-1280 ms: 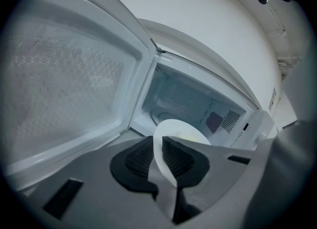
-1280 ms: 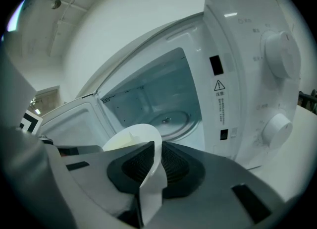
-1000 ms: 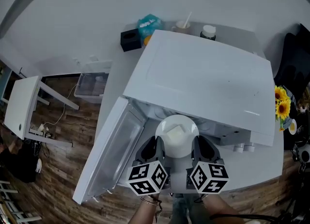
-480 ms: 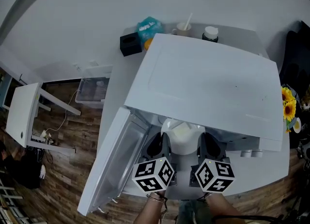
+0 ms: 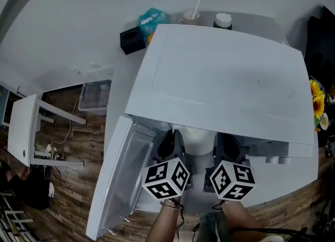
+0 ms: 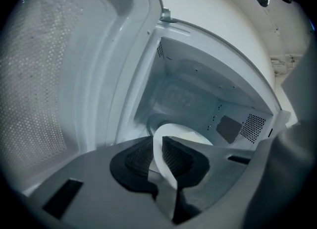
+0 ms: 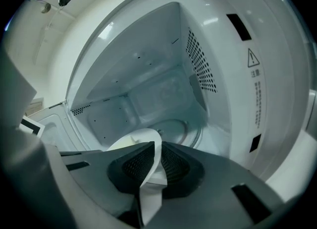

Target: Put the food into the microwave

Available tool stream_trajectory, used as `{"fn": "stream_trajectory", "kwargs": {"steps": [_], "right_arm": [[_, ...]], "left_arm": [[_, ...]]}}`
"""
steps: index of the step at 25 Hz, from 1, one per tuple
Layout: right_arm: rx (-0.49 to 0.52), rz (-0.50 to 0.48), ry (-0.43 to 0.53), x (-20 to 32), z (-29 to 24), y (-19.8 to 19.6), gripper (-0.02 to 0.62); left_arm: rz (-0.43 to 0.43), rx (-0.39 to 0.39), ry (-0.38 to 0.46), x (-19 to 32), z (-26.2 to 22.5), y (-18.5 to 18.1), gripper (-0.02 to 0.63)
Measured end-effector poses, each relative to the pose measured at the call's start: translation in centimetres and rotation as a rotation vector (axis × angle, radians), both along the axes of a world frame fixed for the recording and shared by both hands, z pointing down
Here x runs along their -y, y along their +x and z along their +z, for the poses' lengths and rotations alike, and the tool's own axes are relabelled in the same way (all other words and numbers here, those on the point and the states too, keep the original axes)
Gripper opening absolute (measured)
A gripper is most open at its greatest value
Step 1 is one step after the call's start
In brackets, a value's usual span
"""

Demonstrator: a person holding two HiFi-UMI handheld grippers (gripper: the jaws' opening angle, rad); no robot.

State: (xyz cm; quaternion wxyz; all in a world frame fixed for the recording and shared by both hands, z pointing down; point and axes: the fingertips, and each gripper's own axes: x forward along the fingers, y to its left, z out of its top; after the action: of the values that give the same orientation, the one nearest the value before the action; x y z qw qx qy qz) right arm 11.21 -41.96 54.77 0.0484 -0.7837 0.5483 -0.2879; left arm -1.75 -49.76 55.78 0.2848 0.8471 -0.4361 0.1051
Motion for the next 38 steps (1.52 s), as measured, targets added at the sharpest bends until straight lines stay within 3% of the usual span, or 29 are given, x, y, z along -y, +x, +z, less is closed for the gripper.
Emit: {"fn": "stream_trajectory", "kwargs": {"steps": [22, 38], "right_arm": [[-0.042, 0.156, -0.026, 1.3, 0.9, 1.9, 0.055], [-0.026, 0.174, -0.042, 2.0, 1.6, 2.9, 0.055]], "left_arm": [[0.035, 0.015, 0.028, 2.2, 1.1, 2.6, 0.060], [-0.007, -0.027, 0.076, 3.2, 1.0, 2.8, 0.060]]}}
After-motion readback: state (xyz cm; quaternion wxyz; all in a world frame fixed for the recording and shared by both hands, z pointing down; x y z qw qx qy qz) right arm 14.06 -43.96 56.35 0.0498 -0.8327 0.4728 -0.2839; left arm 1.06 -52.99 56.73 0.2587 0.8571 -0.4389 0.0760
